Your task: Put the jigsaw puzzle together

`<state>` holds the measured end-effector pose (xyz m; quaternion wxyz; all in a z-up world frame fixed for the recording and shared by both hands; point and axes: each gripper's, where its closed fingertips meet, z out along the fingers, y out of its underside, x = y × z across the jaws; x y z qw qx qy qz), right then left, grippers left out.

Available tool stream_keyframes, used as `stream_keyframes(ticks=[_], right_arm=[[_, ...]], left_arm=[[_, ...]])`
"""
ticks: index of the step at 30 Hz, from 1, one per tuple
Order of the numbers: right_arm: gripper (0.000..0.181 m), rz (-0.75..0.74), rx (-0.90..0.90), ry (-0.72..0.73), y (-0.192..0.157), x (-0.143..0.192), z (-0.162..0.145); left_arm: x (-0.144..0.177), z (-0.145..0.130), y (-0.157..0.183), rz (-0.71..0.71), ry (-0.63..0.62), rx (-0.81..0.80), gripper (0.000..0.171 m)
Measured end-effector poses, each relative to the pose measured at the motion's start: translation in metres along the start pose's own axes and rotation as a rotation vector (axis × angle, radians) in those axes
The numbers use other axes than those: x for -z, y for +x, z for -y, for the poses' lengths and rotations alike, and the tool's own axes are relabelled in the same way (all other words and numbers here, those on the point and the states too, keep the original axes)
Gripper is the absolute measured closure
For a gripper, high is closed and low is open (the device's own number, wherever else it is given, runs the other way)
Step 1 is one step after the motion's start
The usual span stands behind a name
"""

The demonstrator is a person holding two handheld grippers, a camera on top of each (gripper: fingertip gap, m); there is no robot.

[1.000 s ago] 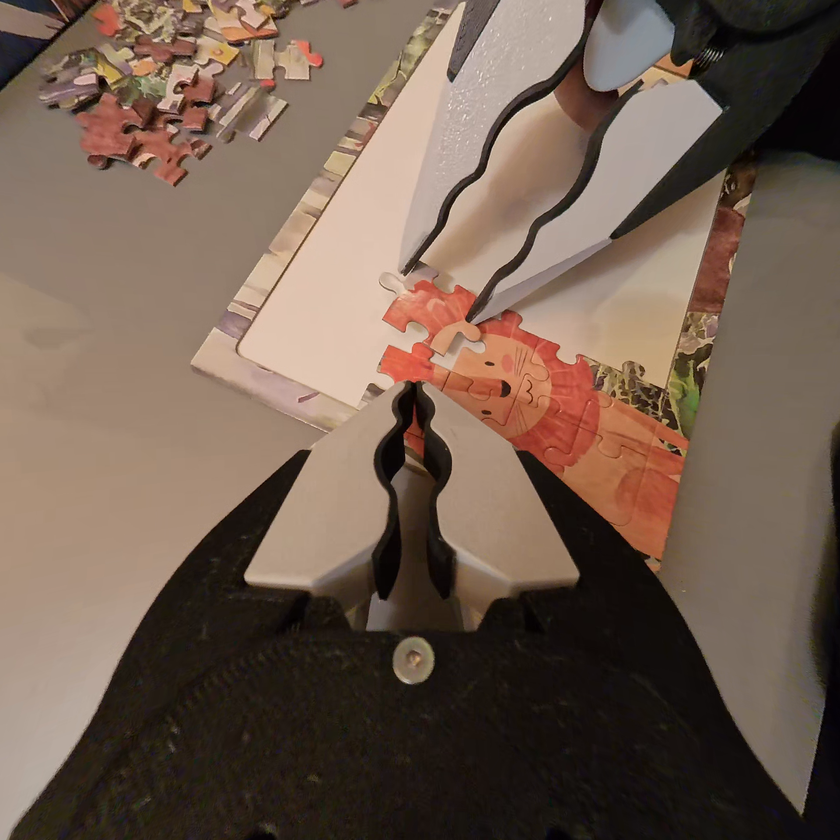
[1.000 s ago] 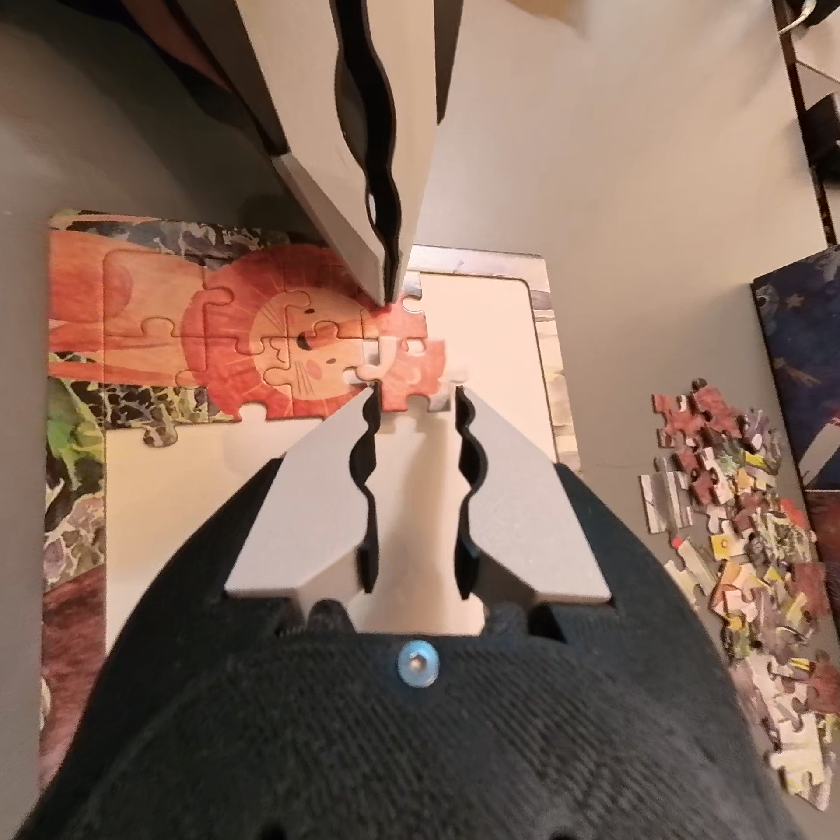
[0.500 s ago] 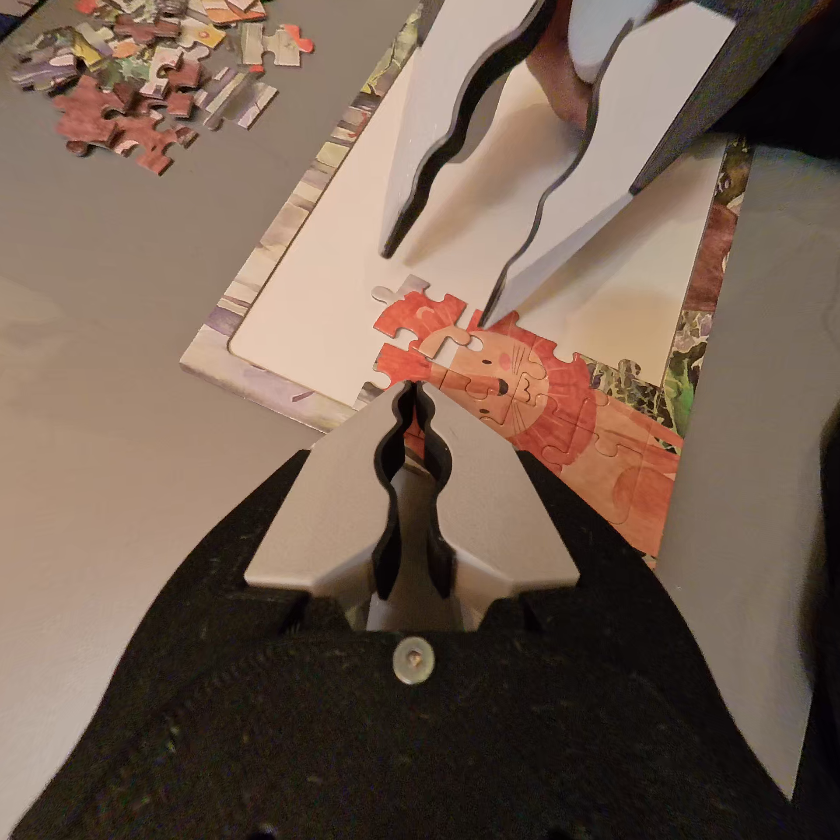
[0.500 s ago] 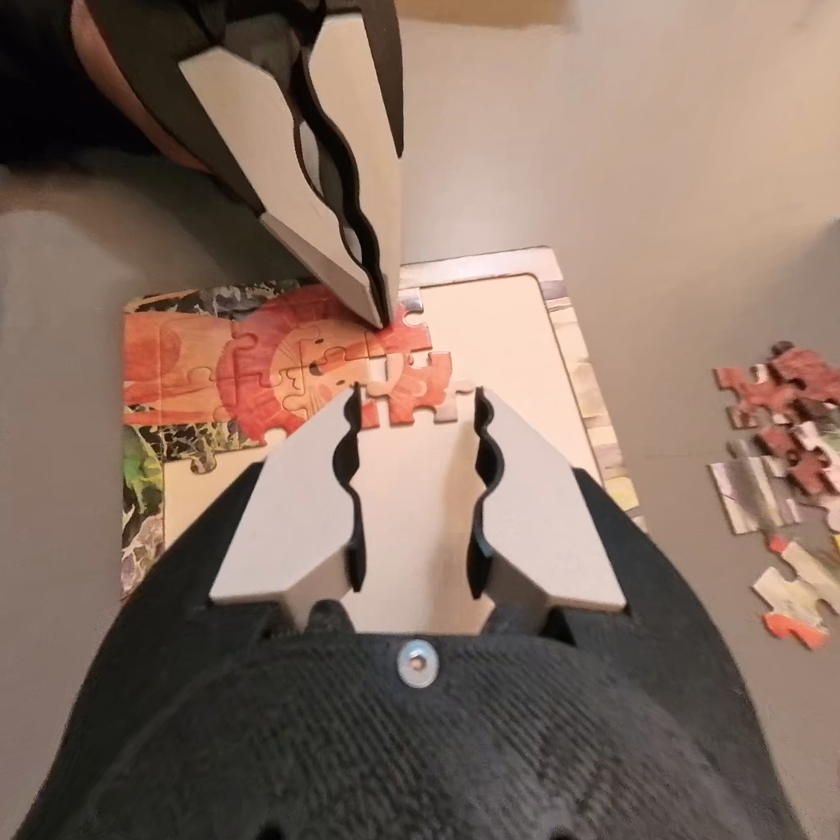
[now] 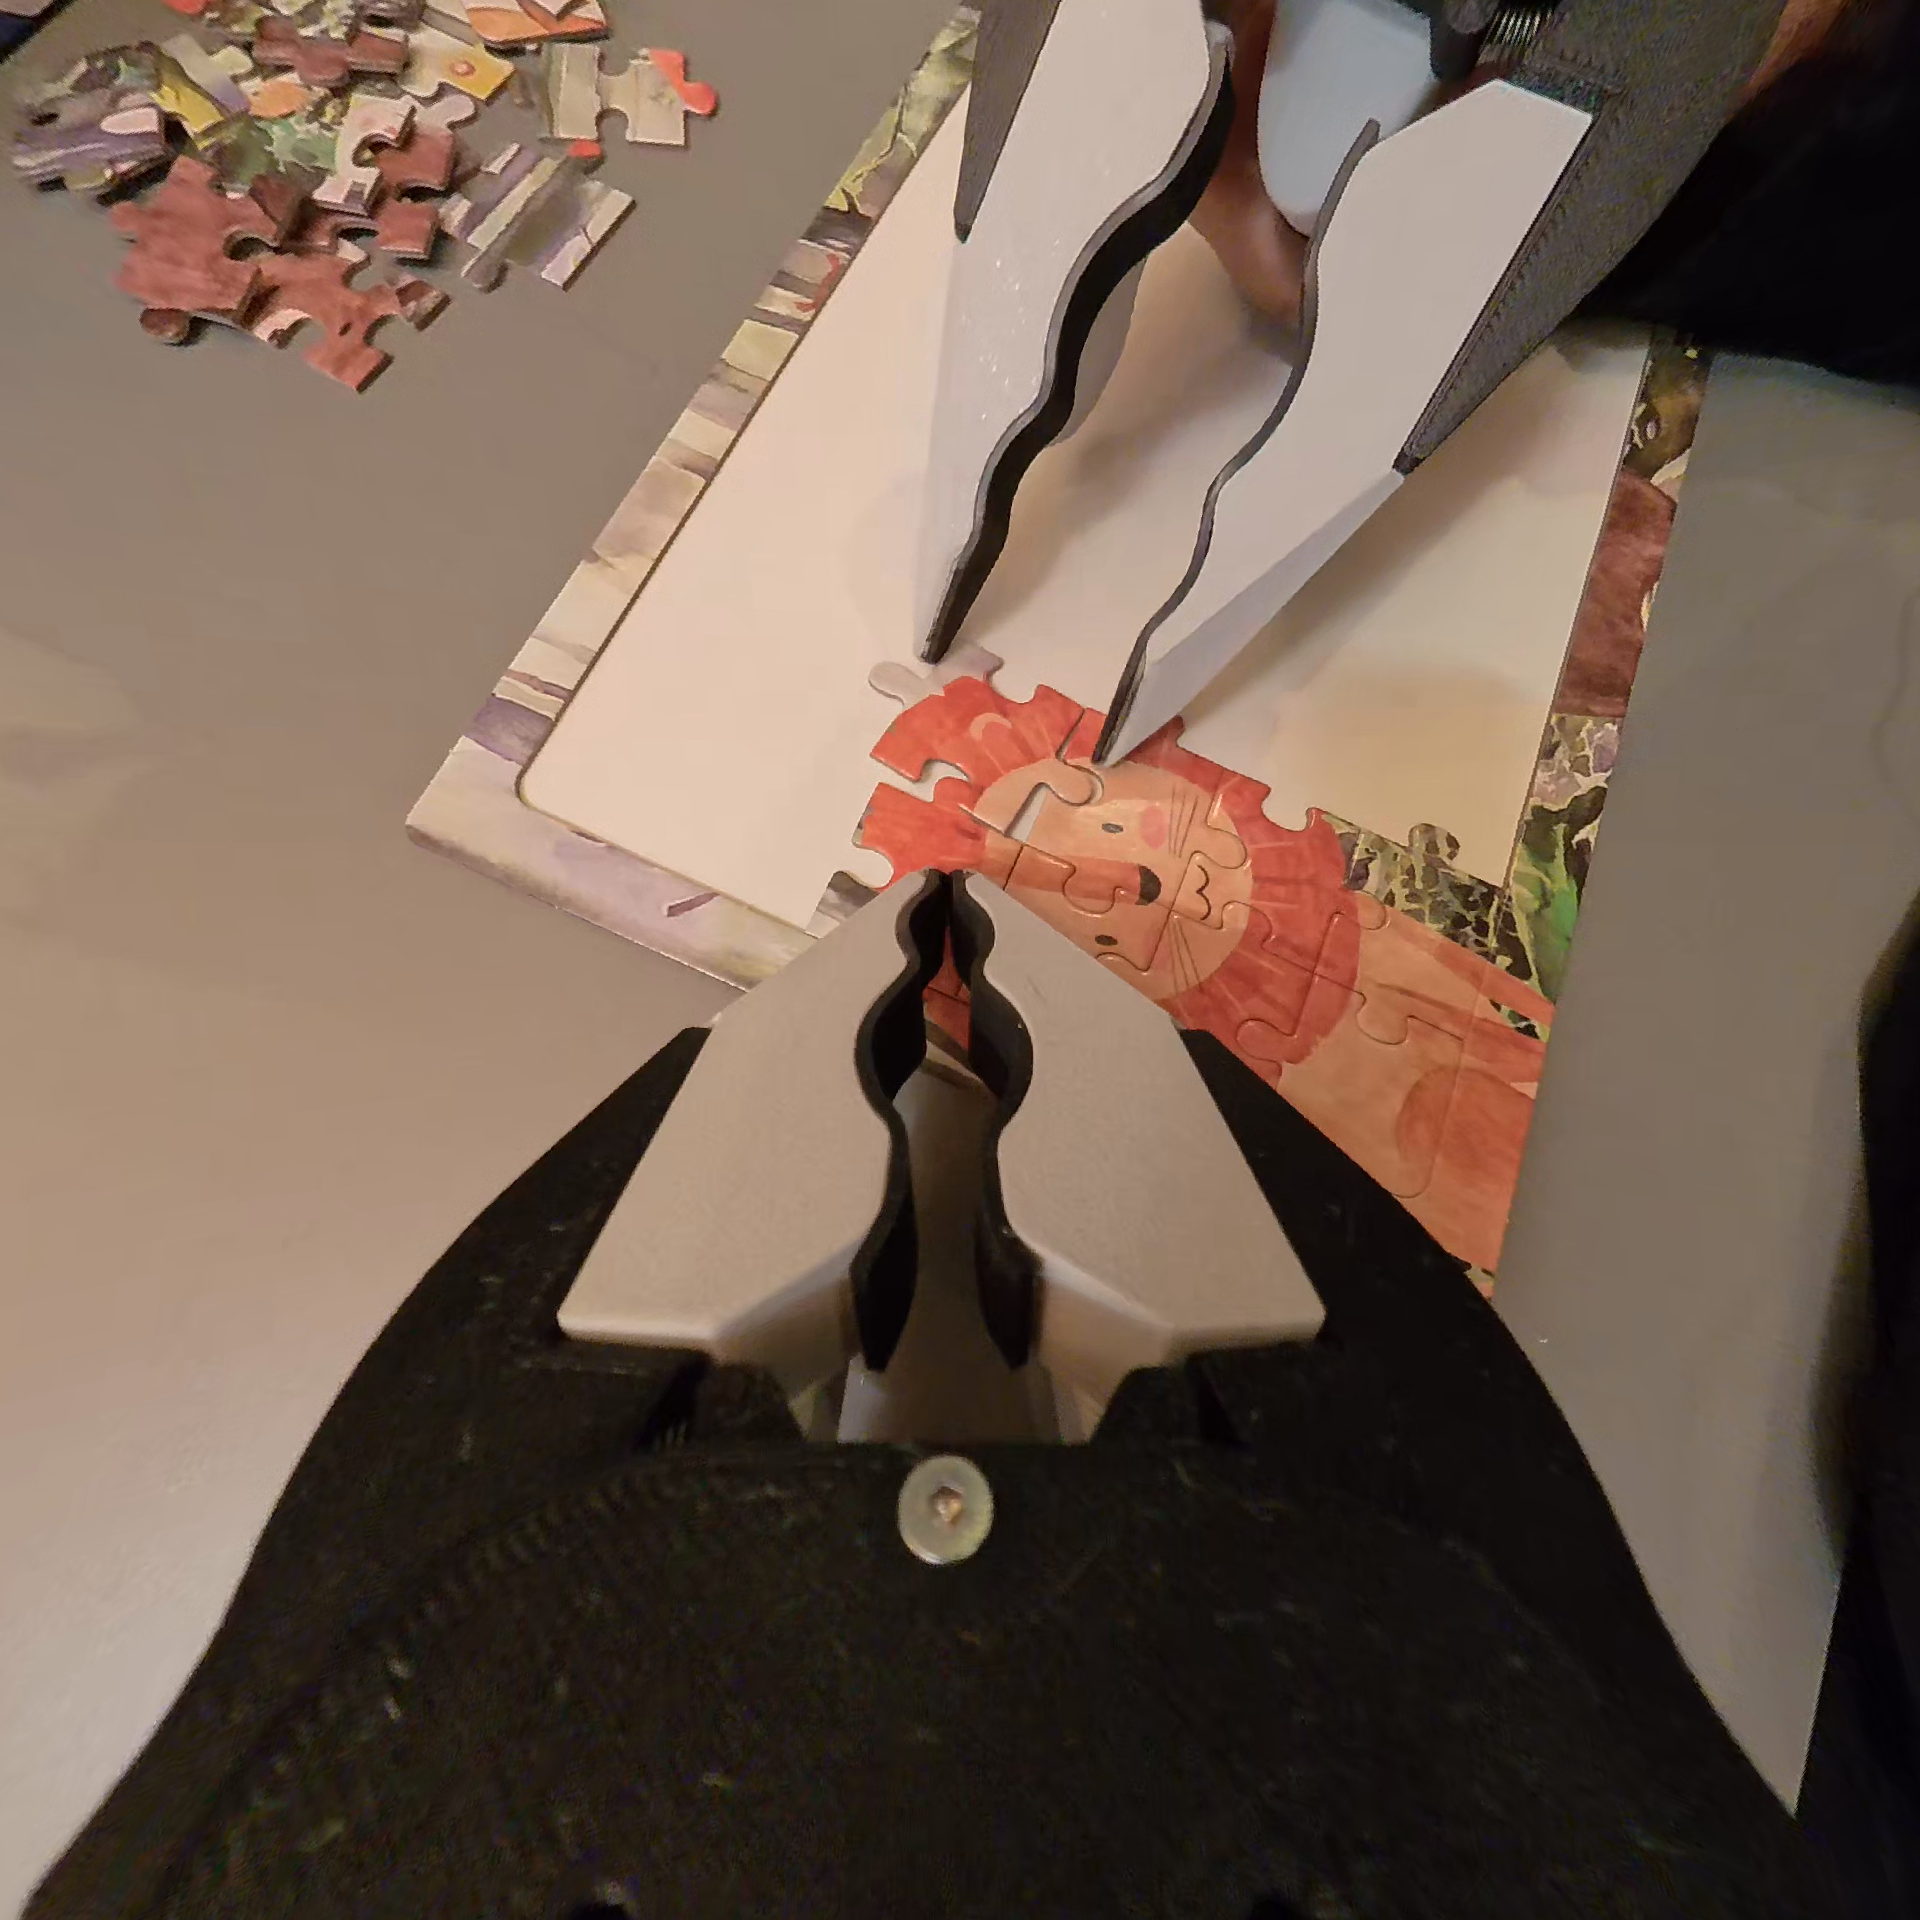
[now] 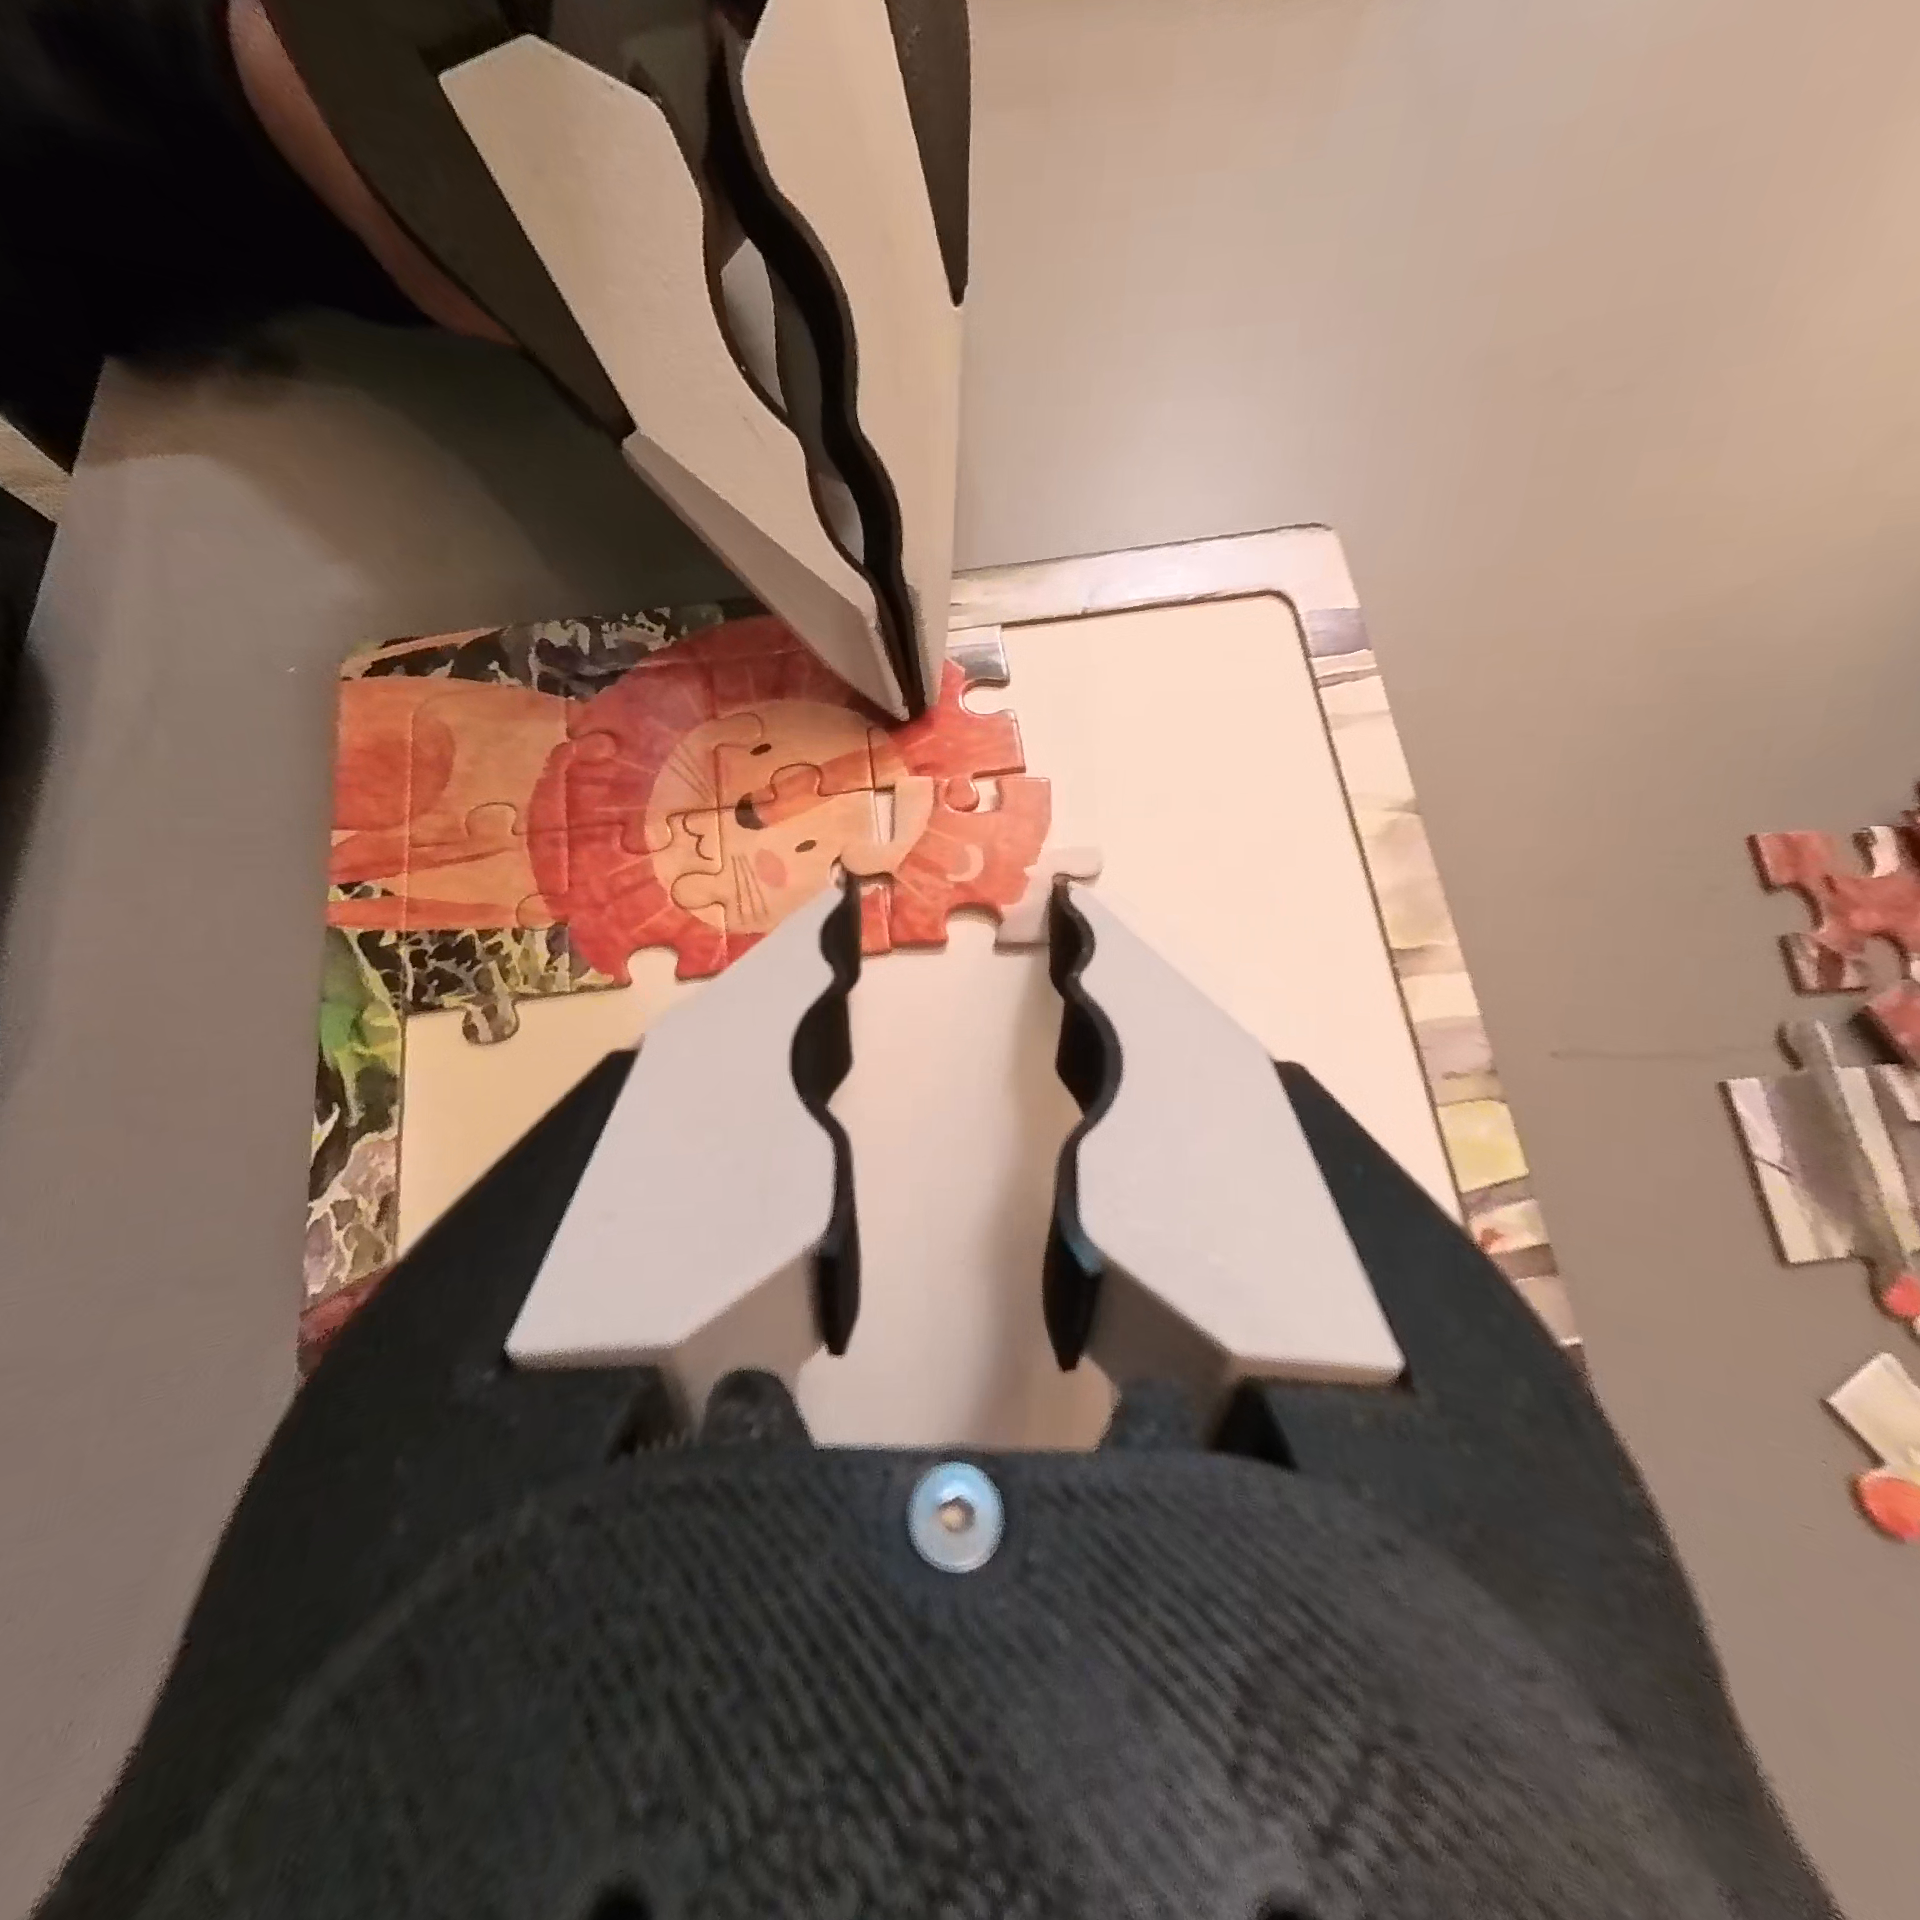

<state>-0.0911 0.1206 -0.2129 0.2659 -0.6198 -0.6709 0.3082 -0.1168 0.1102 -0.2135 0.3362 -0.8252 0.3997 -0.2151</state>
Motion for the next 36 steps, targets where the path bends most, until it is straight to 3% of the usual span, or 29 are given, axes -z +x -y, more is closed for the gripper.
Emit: stream_keyframes(ticks=[27, 30, 36], right_arm=[[0.154, 0.137, 0.113, -0.011, 0.0025, 0.0023, 0.0041], [0.162, 0.135, 0.115, 0.009, 0.0038, 0.0051, 0.0057], [0.152, 0.117, 0.105, 0.018, 0.0082, 0.0059, 0.0066]], left_arm=[[0.0002, -0.0001, 0.0002, -0.036, 0.000, 0.036, 0.171], [0.0002, -0.0001, 0.0003, -0.037, 0.000, 0.038, 0.171], [0.0002, -0.0001, 0.0003, -0.041, 0.001, 0.043, 0.171]])
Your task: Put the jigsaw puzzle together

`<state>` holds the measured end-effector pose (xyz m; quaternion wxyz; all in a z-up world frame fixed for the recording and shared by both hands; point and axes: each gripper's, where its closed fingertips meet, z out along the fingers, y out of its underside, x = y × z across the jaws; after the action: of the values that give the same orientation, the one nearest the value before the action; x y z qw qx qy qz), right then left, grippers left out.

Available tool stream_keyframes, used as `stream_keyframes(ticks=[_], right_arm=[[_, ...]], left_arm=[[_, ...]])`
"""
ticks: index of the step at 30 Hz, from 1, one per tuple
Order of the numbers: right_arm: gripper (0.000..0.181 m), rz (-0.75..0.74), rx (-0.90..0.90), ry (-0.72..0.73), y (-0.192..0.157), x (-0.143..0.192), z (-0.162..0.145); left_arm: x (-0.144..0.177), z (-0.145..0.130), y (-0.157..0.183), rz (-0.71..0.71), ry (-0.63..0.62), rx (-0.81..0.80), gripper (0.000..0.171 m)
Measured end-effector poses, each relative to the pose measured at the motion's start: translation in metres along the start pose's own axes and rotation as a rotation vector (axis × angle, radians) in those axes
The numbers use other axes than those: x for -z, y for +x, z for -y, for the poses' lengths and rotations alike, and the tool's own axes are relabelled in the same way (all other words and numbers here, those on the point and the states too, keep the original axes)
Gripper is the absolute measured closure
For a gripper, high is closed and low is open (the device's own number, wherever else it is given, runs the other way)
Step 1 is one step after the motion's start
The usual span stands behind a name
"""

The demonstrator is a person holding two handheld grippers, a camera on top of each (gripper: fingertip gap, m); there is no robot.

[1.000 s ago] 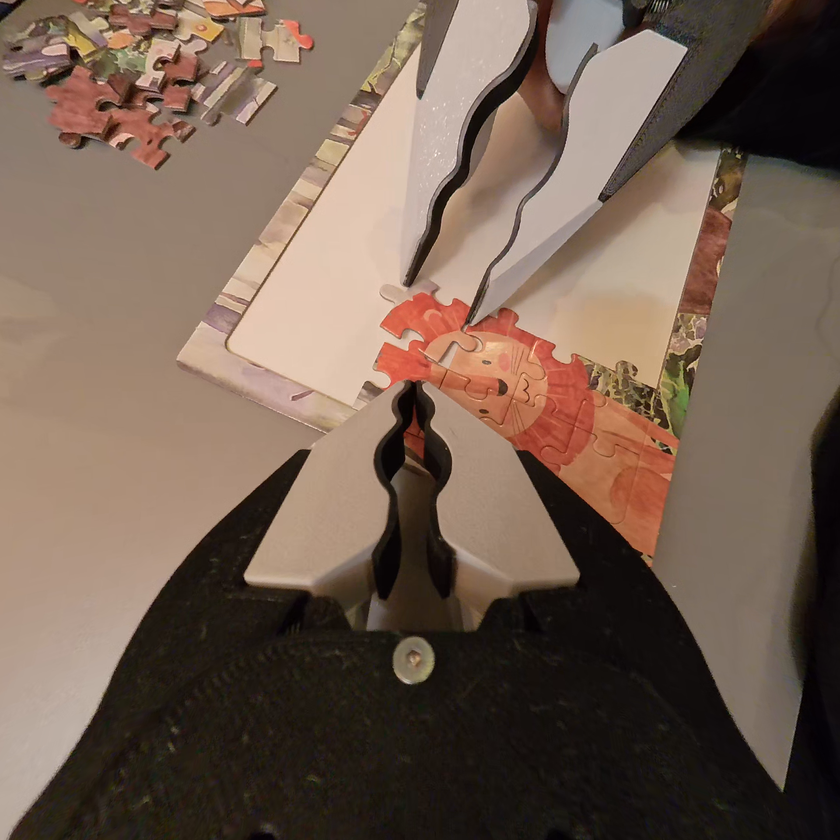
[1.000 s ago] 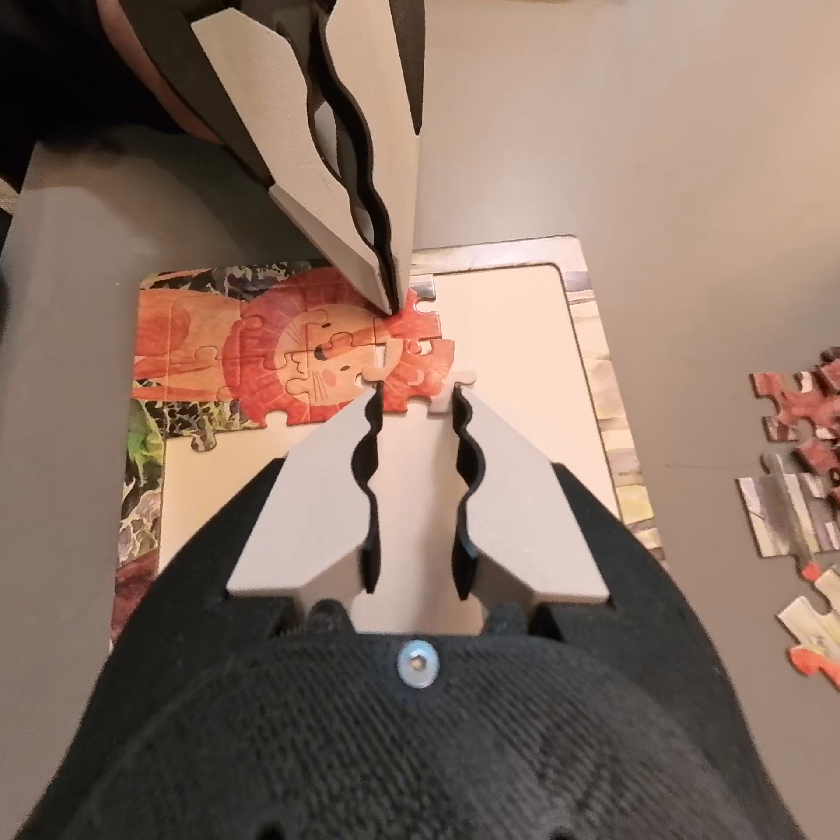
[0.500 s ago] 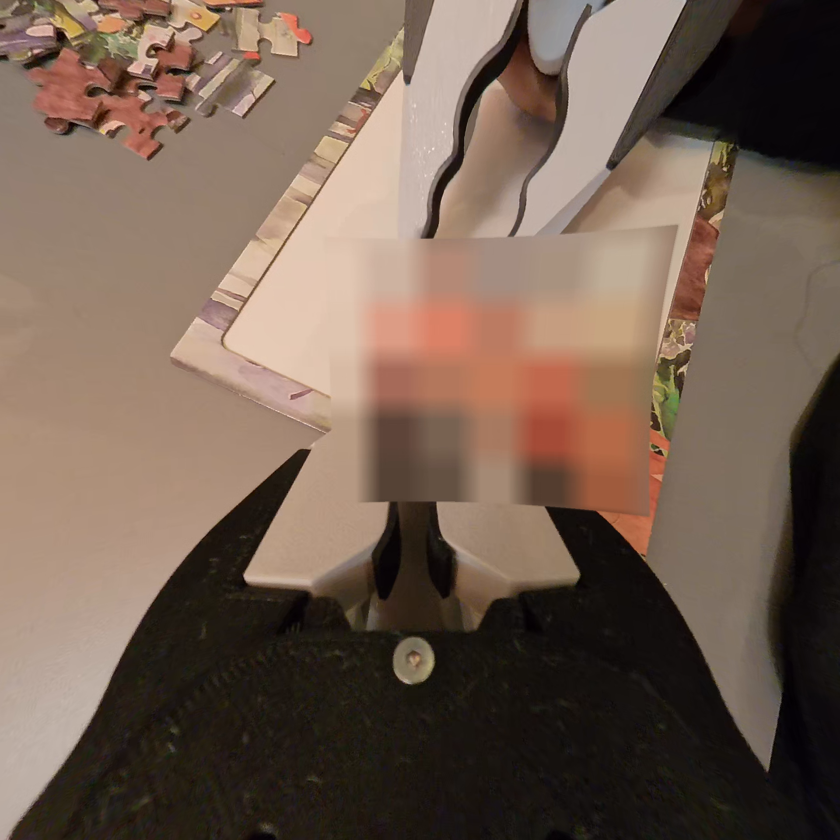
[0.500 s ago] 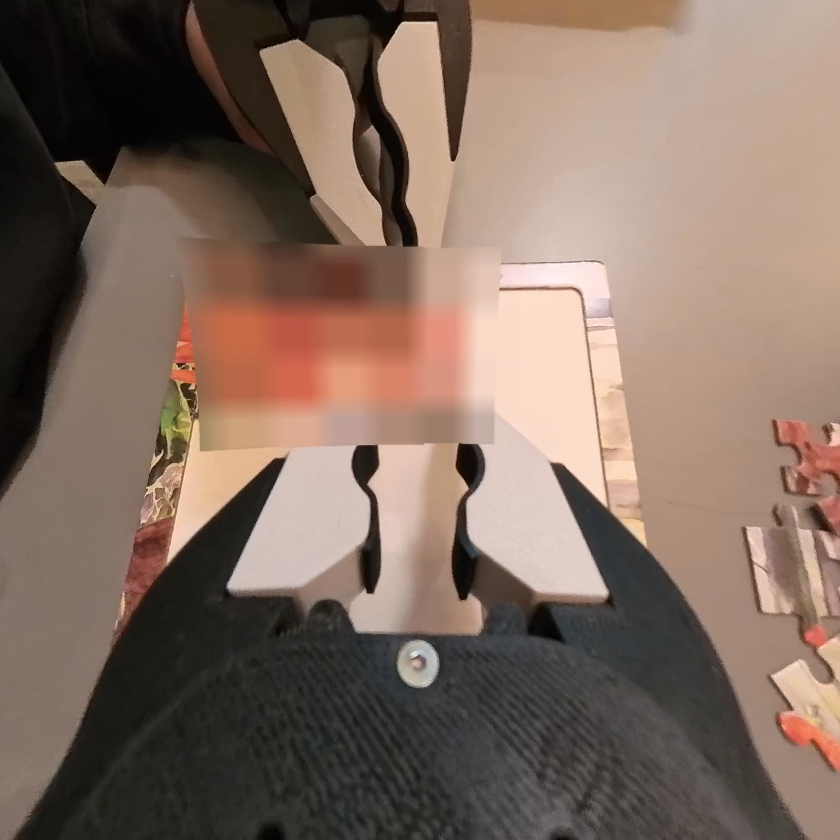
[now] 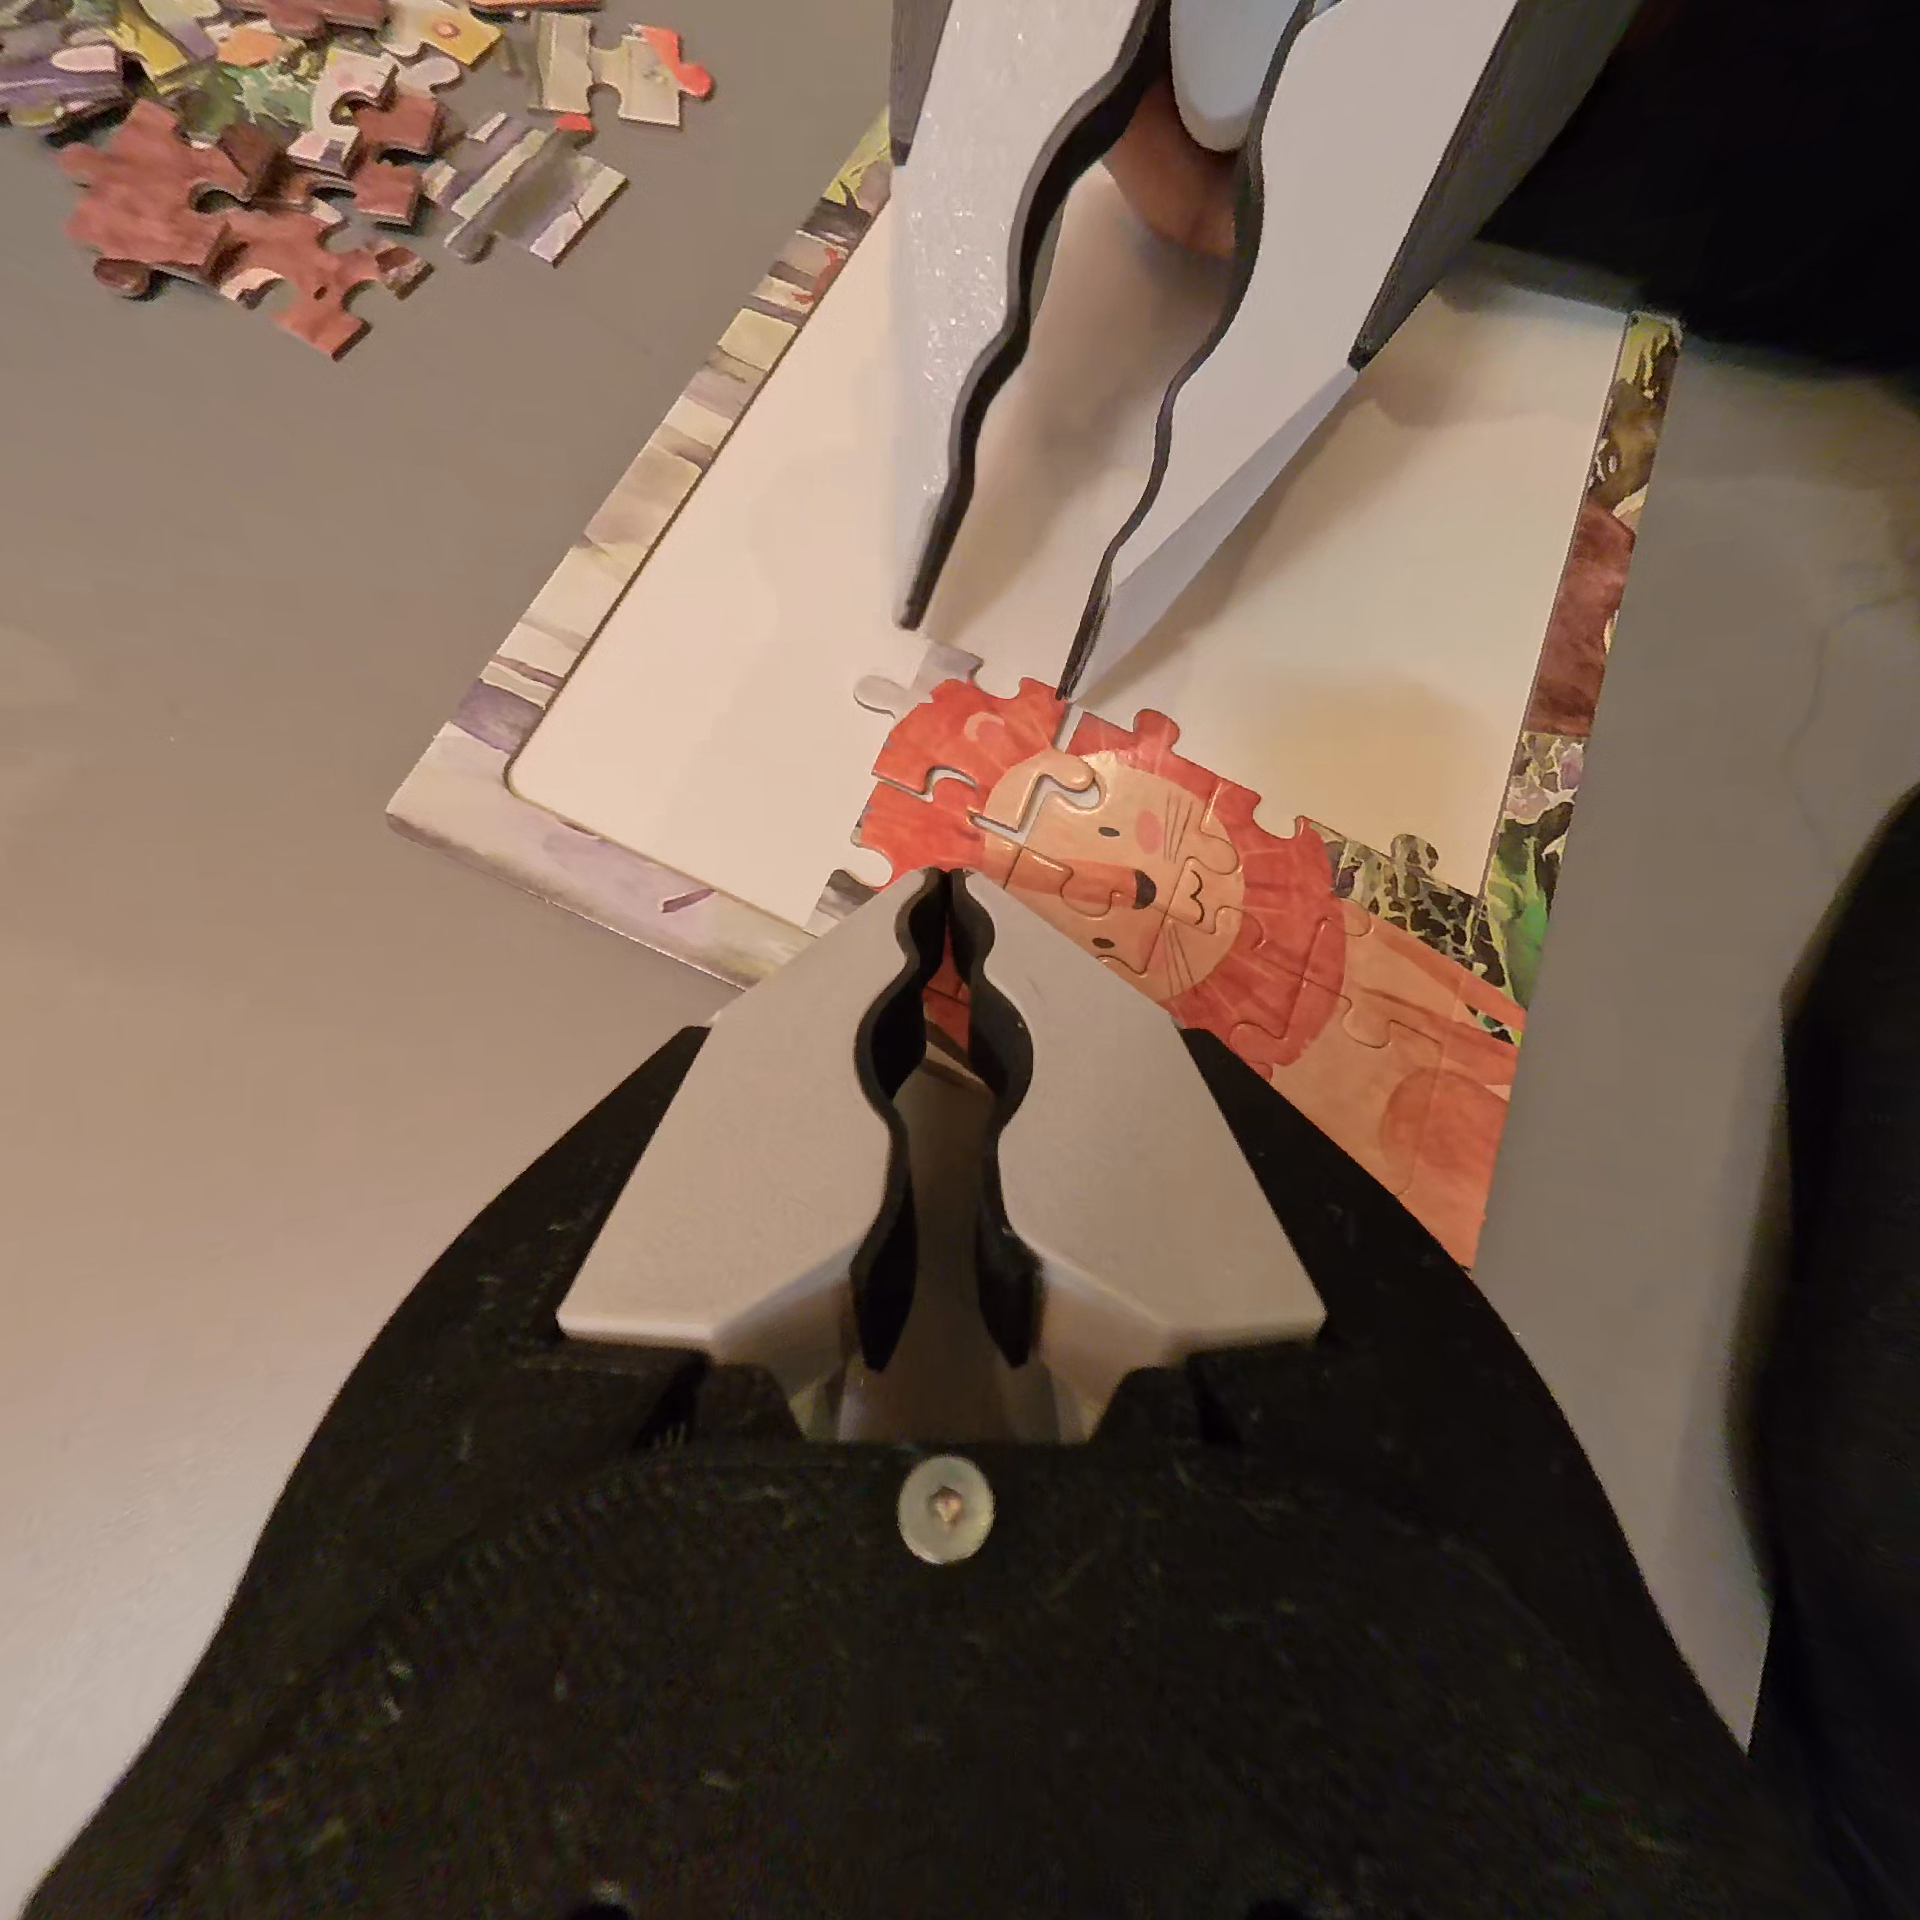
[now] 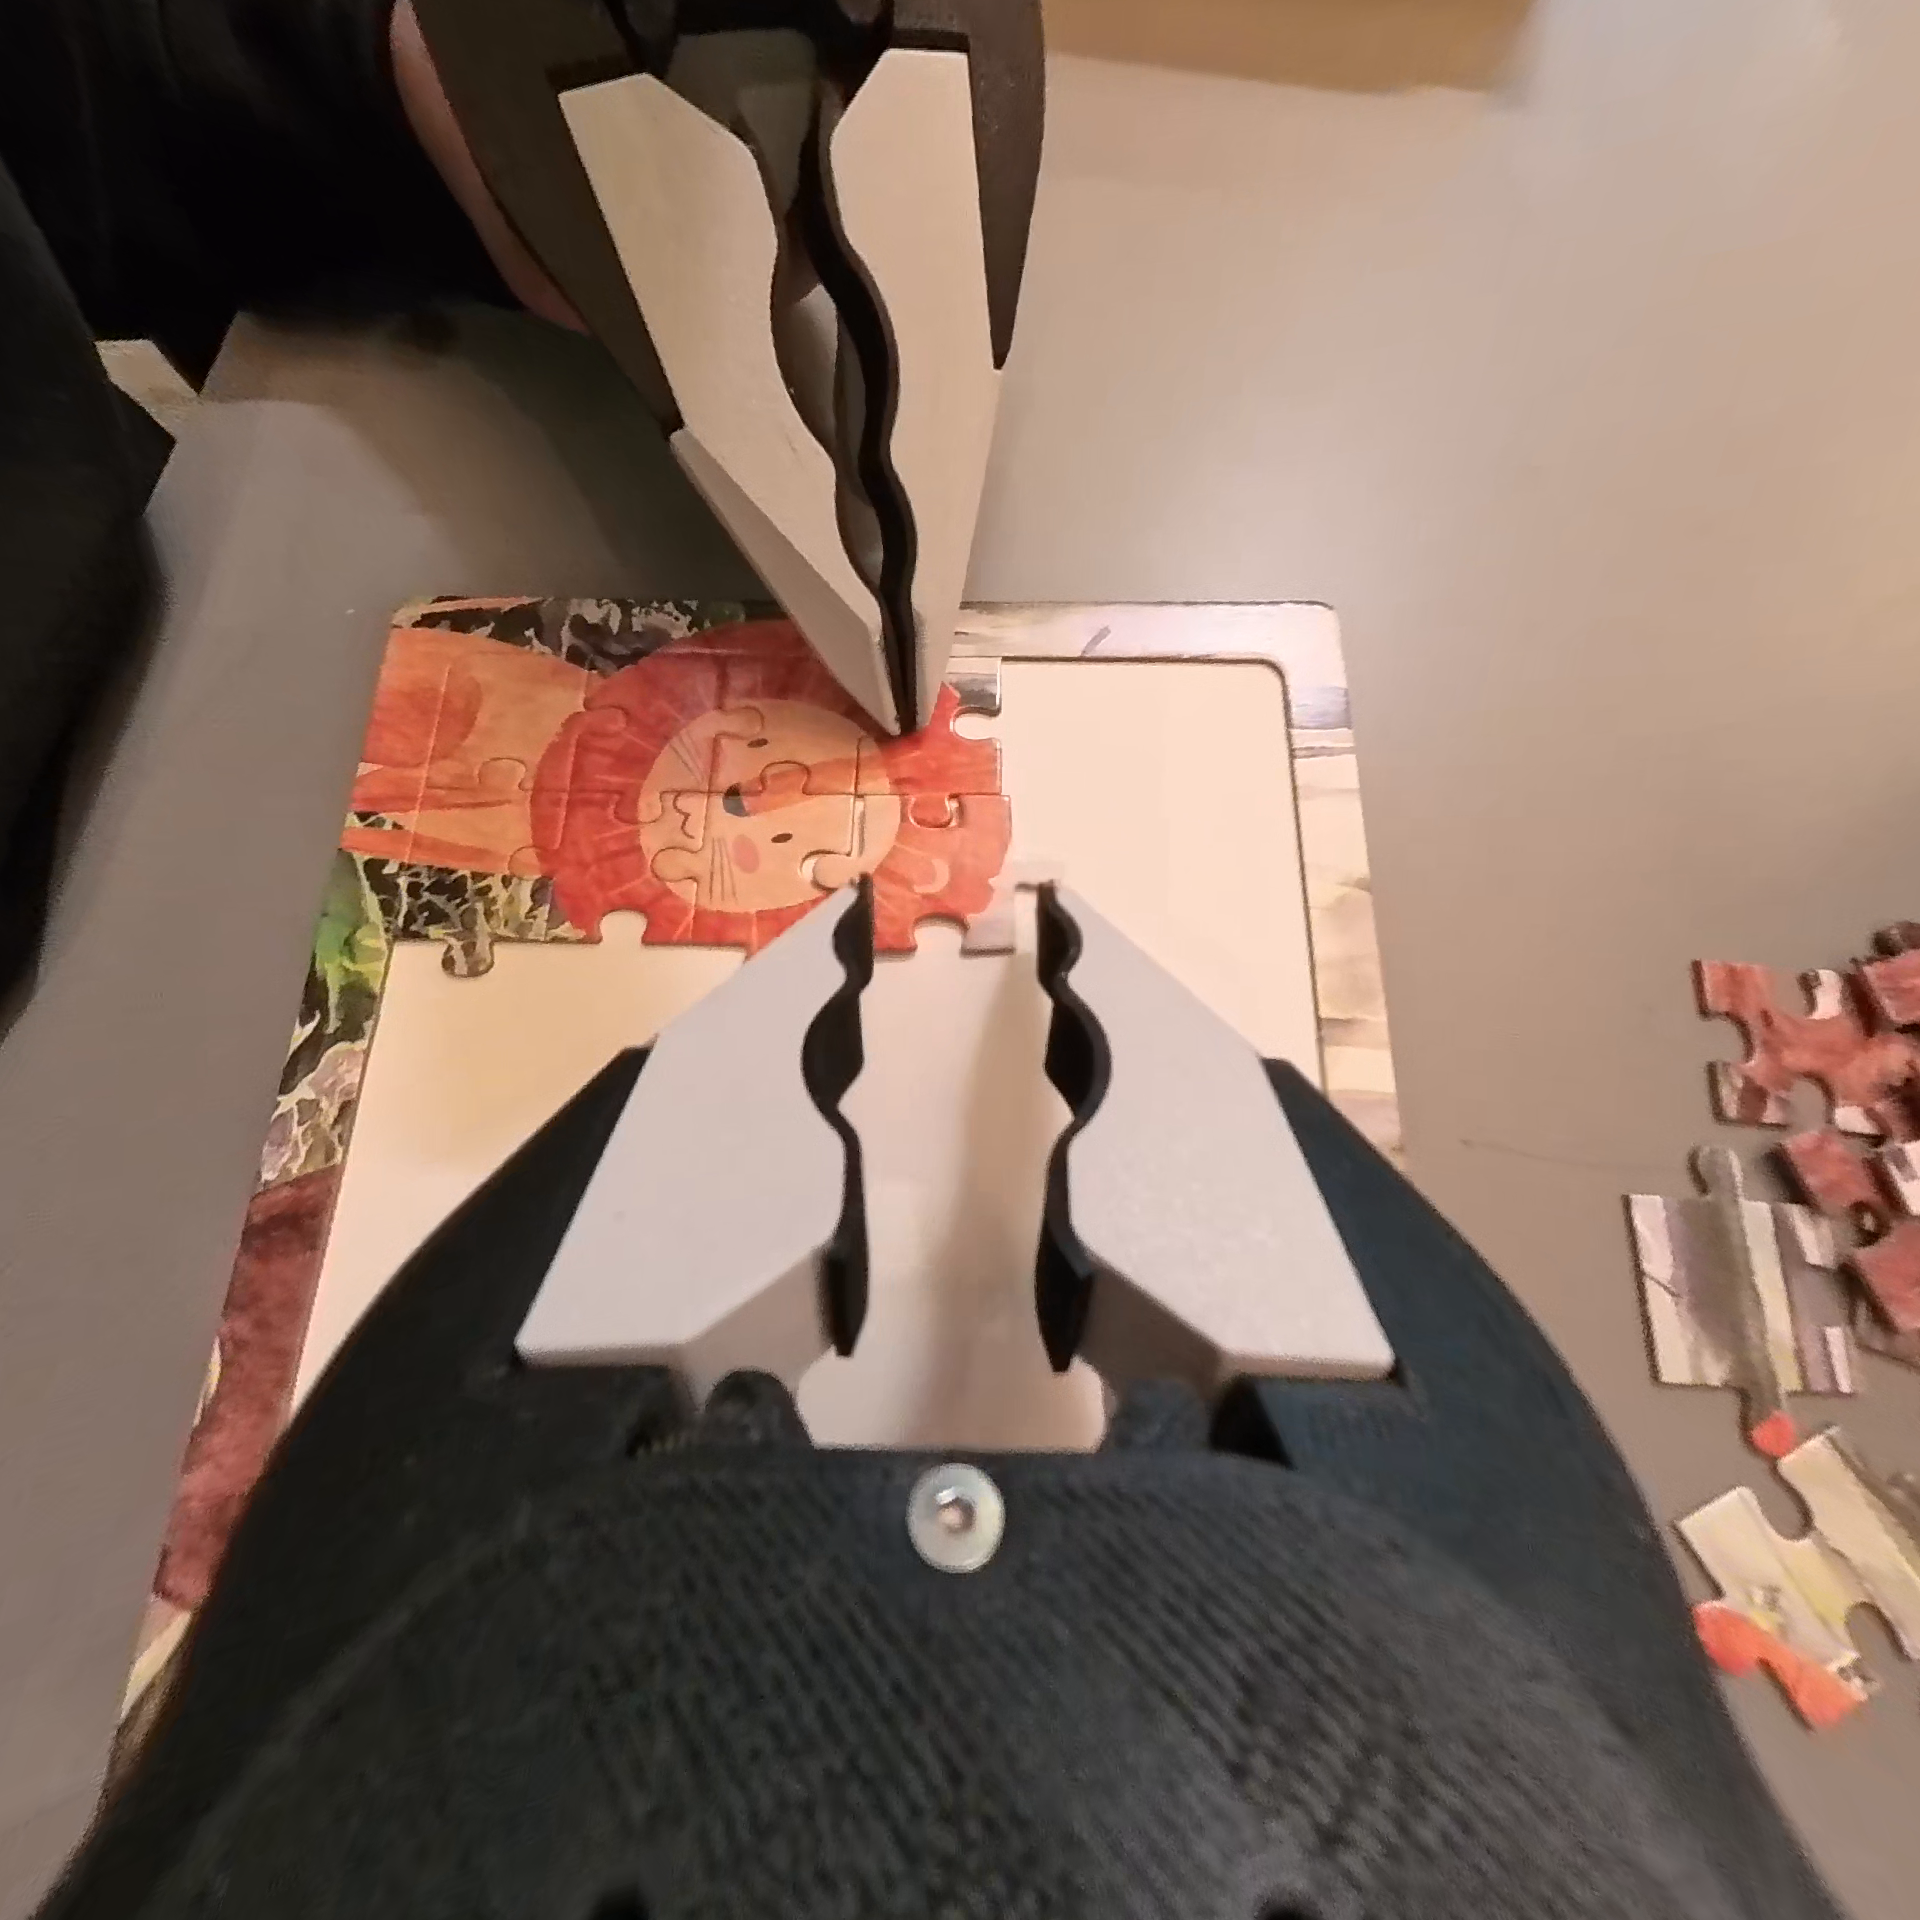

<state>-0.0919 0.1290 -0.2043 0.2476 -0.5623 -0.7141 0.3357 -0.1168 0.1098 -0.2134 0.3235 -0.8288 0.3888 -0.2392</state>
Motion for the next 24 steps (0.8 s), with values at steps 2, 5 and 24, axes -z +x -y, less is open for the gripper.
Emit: stream_keyframes(ticks=[2, 5, 24], right_arm=[[0.147, 0.004, -0.012, 0.011, 0.000, -0.002, 0.002], [0.137, 0.034, -0.031, 0.008, -0.006, -0.007, 0.003], [0.152, -0.009, -0.067, -0.076, -0.007, -0.007, -0.006]], left_arm=[[0.000, 0.000, 0.000, 0.000, 0.000, 0.001, 0.171], [0.000, 0.000, 0.000, -0.003, 0.000, 0.003, 0.171], [0.000, 0.000, 0.000, -0.004, 0.000, 0.005, 0.171]])
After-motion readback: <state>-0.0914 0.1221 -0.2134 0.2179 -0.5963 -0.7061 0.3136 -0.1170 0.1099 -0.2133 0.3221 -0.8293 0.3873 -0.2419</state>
